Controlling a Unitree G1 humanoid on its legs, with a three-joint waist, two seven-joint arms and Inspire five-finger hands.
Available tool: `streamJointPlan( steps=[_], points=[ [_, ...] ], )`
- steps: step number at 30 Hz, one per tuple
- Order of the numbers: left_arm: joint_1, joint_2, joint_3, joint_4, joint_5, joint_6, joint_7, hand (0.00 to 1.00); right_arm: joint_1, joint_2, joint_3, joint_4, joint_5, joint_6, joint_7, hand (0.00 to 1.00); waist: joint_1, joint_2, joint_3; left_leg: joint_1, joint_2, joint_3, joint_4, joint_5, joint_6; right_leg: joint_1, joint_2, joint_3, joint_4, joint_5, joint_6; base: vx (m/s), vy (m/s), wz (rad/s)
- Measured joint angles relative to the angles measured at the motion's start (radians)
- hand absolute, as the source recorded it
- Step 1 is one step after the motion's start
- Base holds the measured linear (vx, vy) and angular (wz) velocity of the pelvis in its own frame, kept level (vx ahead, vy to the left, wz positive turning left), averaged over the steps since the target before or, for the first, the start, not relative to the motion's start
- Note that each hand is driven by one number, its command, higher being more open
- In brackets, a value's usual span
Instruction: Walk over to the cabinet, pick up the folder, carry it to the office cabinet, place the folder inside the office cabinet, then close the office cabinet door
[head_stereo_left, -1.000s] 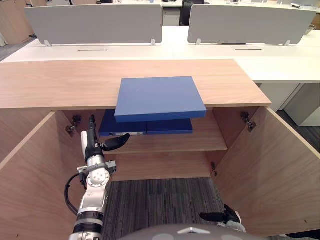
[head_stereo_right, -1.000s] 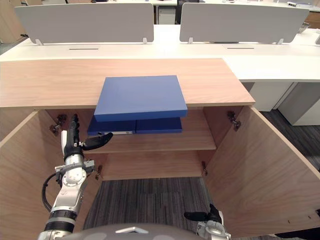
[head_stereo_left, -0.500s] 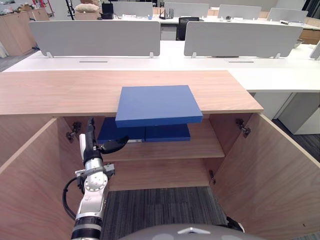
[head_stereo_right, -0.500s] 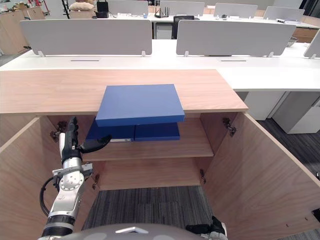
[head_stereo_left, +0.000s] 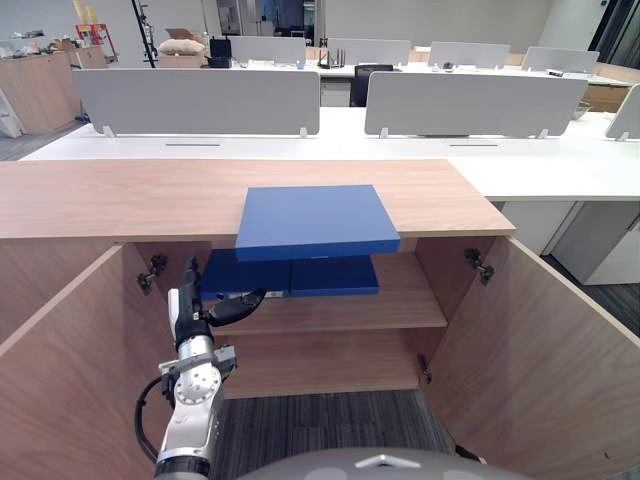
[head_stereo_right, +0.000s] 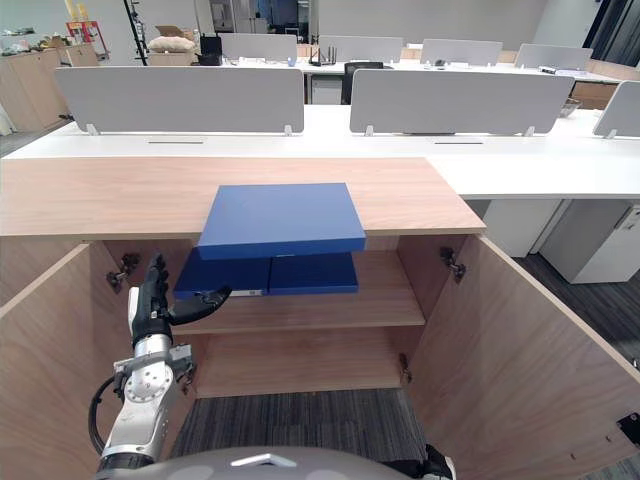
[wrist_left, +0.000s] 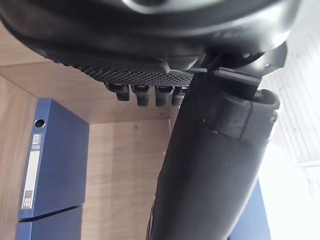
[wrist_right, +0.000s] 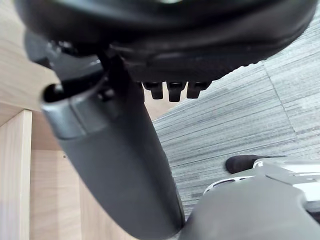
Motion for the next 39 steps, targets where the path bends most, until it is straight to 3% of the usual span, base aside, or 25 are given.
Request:
streamJointPlan(
  steps=[11,39],
  points=[
    [0.002,-0.006,0.004,-0.072,-0.072,-0.047,0.016,1.0,0.018,-0.005,0.0,0.014,-0.001,0.001,-0.003,1.0,0.0,0.002,-0.002,0.004,0.0,0.0,0.005,-0.004,0.005,0.001,0.004,0.002,0.0,-0.001,-0.002,0.02,-0.011,0.0],
    [0.006,-0.024,0.04,-0.122,-0.11,-0.06,0.001,1.0,0.017,-0.013,0.028,0.014,-0.003,0.001,-0.004,1.0,0.004,0.004,0.002,0.015,0.0,-0.006,0.005,-0.011,0.005,0.007,0.003,-0.001,0.01,-0.015,0.0,-0.01,-0.003,0.0]
  ],
)
